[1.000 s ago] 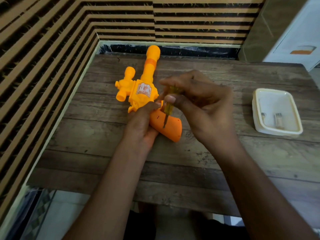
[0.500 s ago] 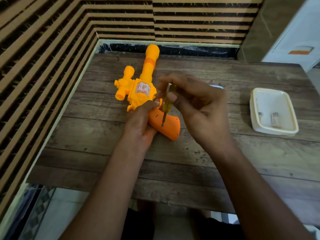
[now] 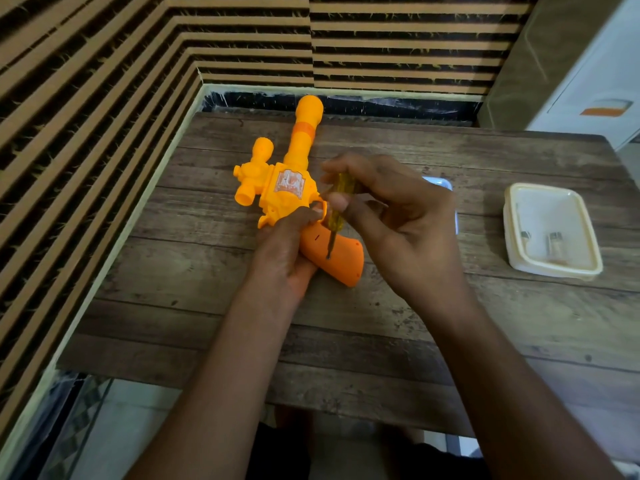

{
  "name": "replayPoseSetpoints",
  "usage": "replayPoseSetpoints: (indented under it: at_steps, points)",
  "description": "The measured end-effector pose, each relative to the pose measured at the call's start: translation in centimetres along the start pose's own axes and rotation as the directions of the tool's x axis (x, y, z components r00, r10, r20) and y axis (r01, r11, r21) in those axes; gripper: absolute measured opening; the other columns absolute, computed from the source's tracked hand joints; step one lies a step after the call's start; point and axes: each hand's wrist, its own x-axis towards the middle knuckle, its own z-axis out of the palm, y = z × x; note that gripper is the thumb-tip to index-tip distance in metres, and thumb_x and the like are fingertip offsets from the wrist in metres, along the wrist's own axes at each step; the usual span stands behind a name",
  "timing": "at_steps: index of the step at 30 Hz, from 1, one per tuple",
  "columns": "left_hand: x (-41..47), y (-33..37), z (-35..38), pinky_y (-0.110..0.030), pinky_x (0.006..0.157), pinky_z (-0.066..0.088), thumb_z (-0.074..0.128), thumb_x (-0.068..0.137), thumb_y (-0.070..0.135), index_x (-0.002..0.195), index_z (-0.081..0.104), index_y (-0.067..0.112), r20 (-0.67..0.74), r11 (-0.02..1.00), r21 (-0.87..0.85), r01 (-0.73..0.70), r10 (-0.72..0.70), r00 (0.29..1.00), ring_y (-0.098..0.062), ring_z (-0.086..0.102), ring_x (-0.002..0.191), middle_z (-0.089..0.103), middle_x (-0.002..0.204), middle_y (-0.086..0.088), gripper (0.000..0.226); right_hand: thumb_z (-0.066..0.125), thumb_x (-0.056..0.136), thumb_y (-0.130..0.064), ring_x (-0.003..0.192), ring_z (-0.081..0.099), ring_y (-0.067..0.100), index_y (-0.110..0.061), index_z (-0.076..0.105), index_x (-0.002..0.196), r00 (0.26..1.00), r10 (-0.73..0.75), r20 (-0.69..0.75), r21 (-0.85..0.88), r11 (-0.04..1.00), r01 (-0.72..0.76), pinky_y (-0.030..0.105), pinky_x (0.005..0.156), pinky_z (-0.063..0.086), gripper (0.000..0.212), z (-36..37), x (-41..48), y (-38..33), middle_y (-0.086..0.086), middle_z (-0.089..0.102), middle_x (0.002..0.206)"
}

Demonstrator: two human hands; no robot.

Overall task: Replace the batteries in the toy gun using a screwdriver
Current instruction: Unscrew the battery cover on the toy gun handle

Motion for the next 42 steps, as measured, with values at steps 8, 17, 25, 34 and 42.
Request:
replayPoseSetpoints:
  at_steps: [8, 17, 25, 34, 42]
  points:
    - [0.24, -0.02, -0.04, -0.066, 0.107, 0.050, 0.069, 0.086, 0.004, 0.130, 0.069, 0.010, -0.025, 1.000, -0.003, 0.013, -0.014, 1.000, -0.041, 0.067, 0.125, 0.073, 0.128, -0.022, 0.045, 0.067, 0.093, 0.005, 0.104, 0.072, 0.028, -0.003, 0.071, 0.125, 1.000, 0.000, 0.006, 0.003, 1.000, 0.000, 0.054, 0.084, 0.058, 0.034, -0.28, 0.19, 0.23, 0.010, 0.072, 0.111]
    - [0.30, 0.07, -0.16, -0.059, 0.102, 0.056, 0.074, 0.076, 0.013, 0.137, 0.066, 0.009, 0.022, 0.999, 0.044, 0.019, -0.020, 1.000, -0.040, 0.067, 0.126, 0.072, 0.131, -0.021, 0.062, 0.062, 0.093, 0.013, 0.112, 0.072, 0.025, -0.009, 0.066, 0.132, 1.000, -0.007, 0.023, 0.039, 0.999, 0.006, 0.053, 0.091, 0.060, 0.045, -0.04, 0.18, 0.37, 0.010, 0.075, 0.117]
    - [0.18, 0.06, -0.20, -0.057, 0.094, 0.060, 0.068, 0.087, 0.005, 0.117, 0.072, 0.008, 0.033, 0.999, 0.044, 0.009, -0.010, 0.999, -0.039, 0.071, 0.117, 0.075, 0.123, -0.020, 0.030, 0.070, 0.092, 0.006, 0.104, 0.069, 0.012, -0.005, 0.071, 0.126, 1.000, -0.022, -0.007, -0.029, 0.999, 0.022, 0.034, 0.085, 0.058, 0.036, -0.18, 0.37, 0.15, -0.008, 0.068, 0.109]
    - [0.23, 0.08, -0.48, -0.066, 0.109, 0.048, 0.083, 0.060, 0.021, 0.131, 0.068, 0.005, 0.057, 1.000, 0.028, 0.001, -0.002, 0.998, -0.040, 0.066, 0.128, 0.070, 0.133, -0.022, 0.075, 0.073, 0.089, 0.009, 0.098, 0.068, 0.021, -0.011, 0.071, 0.122, 0.999, -0.016, 0.031, -0.019, 1.000, 0.017, 0.039, 0.079, 0.060, 0.038, -0.16, 0.24, 0.06, 0.003, 0.067, 0.105]
    - [-0.26, 0.22, -0.21, -0.063, 0.105, 0.052, 0.081, 0.061, 0.013, 0.132, 0.067, 0.005, 0.092, 0.999, 0.042, -0.002, -0.001, 0.996, -0.042, 0.067, 0.125, 0.070, 0.132, -0.024, 0.073, 0.072, 0.092, 0.007, 0.108, 0.070, 0.019, -0.005, 0.070, 0.128, 0.997, -0.022, 0.072, -0.019, 1.000, 0.024, 0.044, 0.086, 0.061, 0.038, -0.31, 0.15, 0.13, 0.004, 0.072, 0.117]
